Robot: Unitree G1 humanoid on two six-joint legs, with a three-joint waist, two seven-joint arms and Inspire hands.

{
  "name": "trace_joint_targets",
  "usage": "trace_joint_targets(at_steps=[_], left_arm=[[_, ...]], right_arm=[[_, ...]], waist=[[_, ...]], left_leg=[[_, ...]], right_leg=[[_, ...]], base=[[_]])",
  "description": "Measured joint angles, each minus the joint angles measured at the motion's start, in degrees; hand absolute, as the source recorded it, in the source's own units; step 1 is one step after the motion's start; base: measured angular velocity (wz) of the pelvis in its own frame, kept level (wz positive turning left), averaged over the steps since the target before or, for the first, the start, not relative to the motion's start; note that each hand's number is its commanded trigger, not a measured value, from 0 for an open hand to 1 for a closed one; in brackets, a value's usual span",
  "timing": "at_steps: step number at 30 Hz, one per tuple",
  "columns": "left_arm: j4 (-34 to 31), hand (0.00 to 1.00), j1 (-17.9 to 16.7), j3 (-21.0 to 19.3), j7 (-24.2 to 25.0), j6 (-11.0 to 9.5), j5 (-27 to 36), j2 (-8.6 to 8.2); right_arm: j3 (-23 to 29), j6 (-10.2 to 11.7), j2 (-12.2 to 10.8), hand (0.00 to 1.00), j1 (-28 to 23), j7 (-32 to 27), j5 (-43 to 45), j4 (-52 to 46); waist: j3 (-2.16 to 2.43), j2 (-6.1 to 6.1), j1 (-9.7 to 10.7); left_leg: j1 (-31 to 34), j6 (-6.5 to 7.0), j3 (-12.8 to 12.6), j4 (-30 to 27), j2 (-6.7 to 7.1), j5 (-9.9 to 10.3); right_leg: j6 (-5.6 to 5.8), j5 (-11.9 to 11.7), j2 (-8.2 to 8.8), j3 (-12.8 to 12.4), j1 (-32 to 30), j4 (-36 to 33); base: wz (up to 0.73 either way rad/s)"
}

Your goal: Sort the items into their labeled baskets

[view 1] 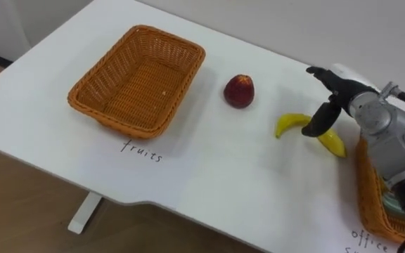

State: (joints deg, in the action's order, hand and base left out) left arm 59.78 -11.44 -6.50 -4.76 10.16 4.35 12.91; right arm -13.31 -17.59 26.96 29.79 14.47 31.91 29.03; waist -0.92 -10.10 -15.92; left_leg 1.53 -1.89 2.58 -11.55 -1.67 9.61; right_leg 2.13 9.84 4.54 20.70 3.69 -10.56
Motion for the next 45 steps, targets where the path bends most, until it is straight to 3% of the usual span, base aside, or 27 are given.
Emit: trace_joint_targets(at_steps=[6,15,26,33,45], left_arm=[[0.0,0.00,-1.2,1.2,-0.1,1.2,0.0,-0.17],[-0.1,0.00,-1.6,1.3,-0.1,1.1,-0.1,-0.16],[-2.5,0.00,-1.7,2.3,0.0,0.9,-0.1,0.14],[-2.5,0.00,-1.8,2.3,-0.1,1.0,-0.1,0.13],[-2.4,0.00,-2.1,2.4,-0.1,1.0,-0.1,0.11]], right_arm=[[-0.4,0.2,-1.4,0.00,-0.2,-3.0,-0.1,5.5],[-1.3,1.9,-2.4,0.00,-0.2,-7.3,-1.2,8.7],[-1.7,2.9,-2.8,0.00,-0.1,-7.5,-2.2,11.9],[-1.7,3.2,-2.7,0.00,-0.1,-7.5,-2.5,12.6],[-1.7,3.3,-2.7,0.00,-0.1,-6.1,-4.7,13.0]], waist=[[0.05,0.36,-0.3],[0.09,0.26,-0.5],[0.00,0.08,-1.8],[-0.09,0.10,-1.6],[-0.14,0.21,-1.6]], left_leg=[[0.7,-0.05,0.9,-0.2,0.12,0.0],[0.8,-0.04,0.9,-0.6,0.19,-0.1],[1.3,-0.04,1.2,-0.3,0.29,0.0],[1.8,-0.05,2.2,-1.0,0.39,0.0],[2.2,-0.08,2.6,-1.1,0.46,-0.1]], right_leg=[[0.00,0.0,0.04,0.8,0.1,0.0],[0.00,0.0,0.15,1.3,0.2,0.0],[0.00,0.0,0.23,1.7,0.0,0.0],[0.00,0.0,0.22,3.2,0.0,0.2],[0.00,0.0,0.21,3.3,0.1,0.2]], base=[[0.07],[0.00],[0.01],[0.06],[0.00]])
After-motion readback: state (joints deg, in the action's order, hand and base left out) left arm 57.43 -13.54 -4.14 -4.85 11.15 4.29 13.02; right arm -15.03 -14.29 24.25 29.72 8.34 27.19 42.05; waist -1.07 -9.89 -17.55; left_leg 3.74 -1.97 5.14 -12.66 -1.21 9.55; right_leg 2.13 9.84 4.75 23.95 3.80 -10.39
